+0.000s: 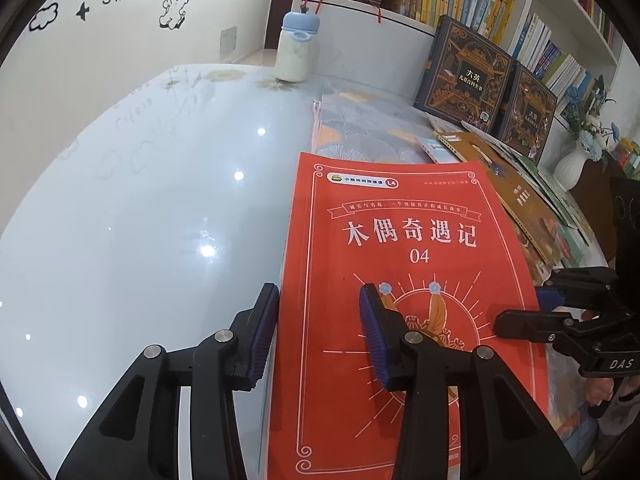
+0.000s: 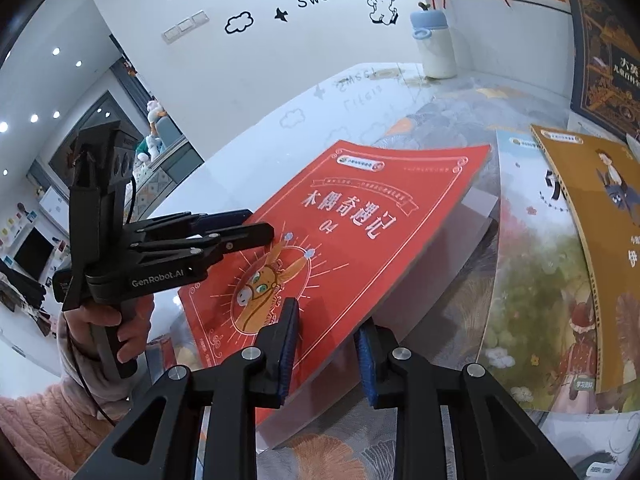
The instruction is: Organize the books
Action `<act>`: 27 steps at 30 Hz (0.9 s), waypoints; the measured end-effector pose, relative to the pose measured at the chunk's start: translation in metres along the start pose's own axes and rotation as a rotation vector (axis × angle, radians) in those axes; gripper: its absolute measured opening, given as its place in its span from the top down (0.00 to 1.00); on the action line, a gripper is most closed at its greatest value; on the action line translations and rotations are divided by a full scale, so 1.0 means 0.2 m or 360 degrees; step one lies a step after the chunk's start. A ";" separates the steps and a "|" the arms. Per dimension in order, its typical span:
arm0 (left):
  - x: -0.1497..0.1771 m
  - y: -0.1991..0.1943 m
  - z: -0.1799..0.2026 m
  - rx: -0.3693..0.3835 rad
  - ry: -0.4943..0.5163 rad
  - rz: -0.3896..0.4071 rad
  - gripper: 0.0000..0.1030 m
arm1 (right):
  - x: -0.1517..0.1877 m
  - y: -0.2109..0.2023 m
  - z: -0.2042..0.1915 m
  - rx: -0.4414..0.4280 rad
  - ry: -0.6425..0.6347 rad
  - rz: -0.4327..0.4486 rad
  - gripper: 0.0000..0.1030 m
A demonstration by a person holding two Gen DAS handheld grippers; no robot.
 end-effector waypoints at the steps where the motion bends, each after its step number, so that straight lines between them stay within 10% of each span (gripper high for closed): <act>1: 0.00 0.00 0.00 0.0000 0.0000 -0.0001 0.62 | 0.00 0.01 0.00 0.0003 0.0008 -0.0007 0.71; 7: -0.02 0.00 -0.03 -0.0052 -0.0036 -0.0008 0.61 | 0.02 0.03 -0.05 0.0012 -0.0014 -0.0055 0.17; 27: -0.16 -0.08 0.31 -0.0030 -0.0019 0.0019 0.60 | 0.14 -0.55 0.38 0.0110 0.0240 0.0279 0.17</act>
Point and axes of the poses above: each gripper's, at about its wrist camera, not at the fingertips, and y roughly the way its jaws point, z to its right, x to its underside, the point moved 5 cm from there along y, roughly the way its jaws point, and after that the axes turned 8 degrees about -z, right-handed, at the moved point
